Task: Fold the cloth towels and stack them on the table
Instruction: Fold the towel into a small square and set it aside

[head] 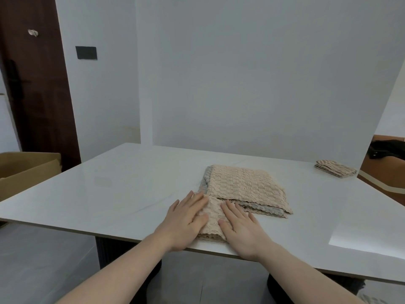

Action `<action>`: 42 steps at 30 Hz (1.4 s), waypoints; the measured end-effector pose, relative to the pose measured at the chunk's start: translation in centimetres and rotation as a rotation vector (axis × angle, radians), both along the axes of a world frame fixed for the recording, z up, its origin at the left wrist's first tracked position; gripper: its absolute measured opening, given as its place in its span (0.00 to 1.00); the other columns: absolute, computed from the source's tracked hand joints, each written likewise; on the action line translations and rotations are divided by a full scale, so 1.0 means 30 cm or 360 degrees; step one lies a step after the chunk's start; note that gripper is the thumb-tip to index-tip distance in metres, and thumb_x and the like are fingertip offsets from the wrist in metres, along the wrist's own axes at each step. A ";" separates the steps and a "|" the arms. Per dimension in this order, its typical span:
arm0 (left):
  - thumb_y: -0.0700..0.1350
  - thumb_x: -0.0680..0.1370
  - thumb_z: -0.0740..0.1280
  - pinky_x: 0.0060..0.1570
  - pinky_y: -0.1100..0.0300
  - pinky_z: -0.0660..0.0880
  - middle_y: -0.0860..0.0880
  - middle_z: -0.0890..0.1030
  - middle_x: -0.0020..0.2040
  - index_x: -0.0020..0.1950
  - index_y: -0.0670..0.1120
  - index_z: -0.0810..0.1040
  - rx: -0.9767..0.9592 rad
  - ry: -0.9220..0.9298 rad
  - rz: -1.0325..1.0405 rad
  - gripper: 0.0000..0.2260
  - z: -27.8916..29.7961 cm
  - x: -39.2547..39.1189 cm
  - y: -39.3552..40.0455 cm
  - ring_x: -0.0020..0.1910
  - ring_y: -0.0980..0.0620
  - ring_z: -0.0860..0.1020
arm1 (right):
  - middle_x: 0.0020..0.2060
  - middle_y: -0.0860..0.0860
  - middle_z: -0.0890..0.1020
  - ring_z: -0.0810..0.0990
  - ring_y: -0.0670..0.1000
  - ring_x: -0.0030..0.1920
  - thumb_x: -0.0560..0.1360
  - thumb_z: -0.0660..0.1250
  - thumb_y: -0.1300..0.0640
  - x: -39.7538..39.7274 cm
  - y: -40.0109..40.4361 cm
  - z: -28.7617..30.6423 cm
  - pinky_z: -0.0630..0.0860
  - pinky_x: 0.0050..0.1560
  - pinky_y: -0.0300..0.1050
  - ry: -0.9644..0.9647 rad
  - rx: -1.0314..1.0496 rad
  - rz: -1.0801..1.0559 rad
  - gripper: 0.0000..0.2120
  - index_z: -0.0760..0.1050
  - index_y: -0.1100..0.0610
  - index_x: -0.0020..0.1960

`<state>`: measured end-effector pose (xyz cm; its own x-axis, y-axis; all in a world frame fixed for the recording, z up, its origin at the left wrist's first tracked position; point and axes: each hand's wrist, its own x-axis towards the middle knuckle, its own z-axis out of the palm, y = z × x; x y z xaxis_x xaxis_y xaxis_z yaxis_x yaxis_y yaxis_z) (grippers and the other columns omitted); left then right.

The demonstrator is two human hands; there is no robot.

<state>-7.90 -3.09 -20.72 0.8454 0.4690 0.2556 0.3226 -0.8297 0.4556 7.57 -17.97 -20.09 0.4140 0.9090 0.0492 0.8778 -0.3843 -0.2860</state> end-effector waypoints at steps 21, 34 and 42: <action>0.53 0.84 0.44 0.80 0.43 0.39 0.53 0.49 0.84 0.84 0.48 0.46 0.0005 0.0392 0.0477 0.29 0.009 -0.016 -0.085 0.83 0.48 0.45 | 0.83 0.46 0.45 0.42 0.47 0.83 0.83 0.41 0.35 -0.044 -0.032 -0.008 0.39 0.81 0.57 0.0048 0.0018 -0.0260 0.35 0.41 0.50 0.84; 0.61 0.76 0.47 0.73 0.49 0.63 0.50 0.77 0.67 0.55 0.51 0.80 -0.0259 0.0066 0.0625 0.26 0.027 -0.025 -0.069 0.68 0.49 0.70 | 0.79 0.45 0.66 0.62 0.49 0.78 0.82 0.51 0.37 -0.044 -0.066 0.014 0.56 0.79 0.50 0.0353 0.0558 -0.0445 0.32 0.56 0.47 0.83; 0.61 0.83 0.50 0.81 0.50 0.48 0.53 0.60 0.82 0.80 0.51 0.62 -0.0050 0.0182 0.0559 0.28 0.019 -0.032 -0.104 0.82 0.50 0.53 | 0.73 0.44 0.74 0.71 0.47 0.73 0.78 0.61 0.38 -0.030 -0.081 0.025 0.66 0.75 0.52 0.0440 0.0529 -0.0387 0.32 0.63 0.47 0.80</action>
<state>-8.85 -6.22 -20.15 0.6537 0.7418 0.1496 0.6356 -0.6455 0.4236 6.66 -20.39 -19.33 0.6505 0.7382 0.1784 0.6480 -0.4169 -0.6374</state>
